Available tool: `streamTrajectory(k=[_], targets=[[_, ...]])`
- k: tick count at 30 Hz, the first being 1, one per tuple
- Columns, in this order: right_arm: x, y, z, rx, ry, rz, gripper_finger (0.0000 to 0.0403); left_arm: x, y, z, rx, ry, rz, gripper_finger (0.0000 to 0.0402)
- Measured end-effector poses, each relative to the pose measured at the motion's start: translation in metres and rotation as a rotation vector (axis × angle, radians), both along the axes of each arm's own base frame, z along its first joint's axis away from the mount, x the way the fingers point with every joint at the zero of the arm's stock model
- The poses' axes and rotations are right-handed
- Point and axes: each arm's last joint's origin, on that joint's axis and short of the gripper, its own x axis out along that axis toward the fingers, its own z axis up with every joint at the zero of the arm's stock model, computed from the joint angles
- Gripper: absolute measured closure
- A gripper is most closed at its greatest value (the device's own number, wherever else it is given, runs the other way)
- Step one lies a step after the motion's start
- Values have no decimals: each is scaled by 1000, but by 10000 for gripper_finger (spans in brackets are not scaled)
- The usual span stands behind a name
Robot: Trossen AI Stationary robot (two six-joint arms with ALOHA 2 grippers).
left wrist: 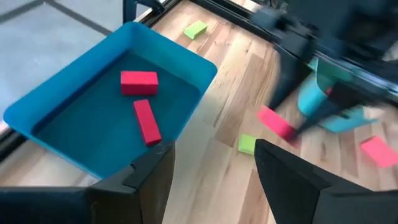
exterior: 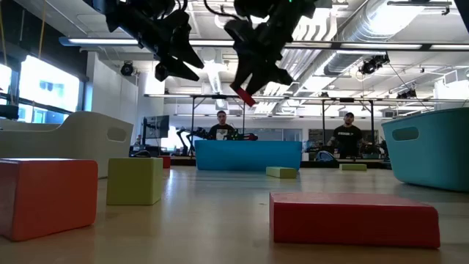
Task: Sort & place blocks by color
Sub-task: Put the bottom right red block into the blue bin
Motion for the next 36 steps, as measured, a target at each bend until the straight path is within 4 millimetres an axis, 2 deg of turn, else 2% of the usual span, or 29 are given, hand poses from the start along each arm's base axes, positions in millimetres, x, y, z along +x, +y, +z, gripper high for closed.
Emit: streamTrajectory(k=[9, 15, 20, 27, 36], targets=[[-19, -59, -1, -205, 48, 147, 300, -1, -1, -2, -182, -37, 120, 190], [-31, -84, -3, -356, 118, 234, 300, -1, -4, -4, -299, -42, 192, 190], [-42, -102, -17, -401, 172, 254, 300, 3, -11, -4, -348, -54, 197, 190], [-58, -116, -42, -361, 216, 215, 300, 13, -30, -6, -379, -27, 137, 190], [-63, -121, -53, -362, 208, 187, 299, 28, -61, -6, -371, 0, 3, 190]])
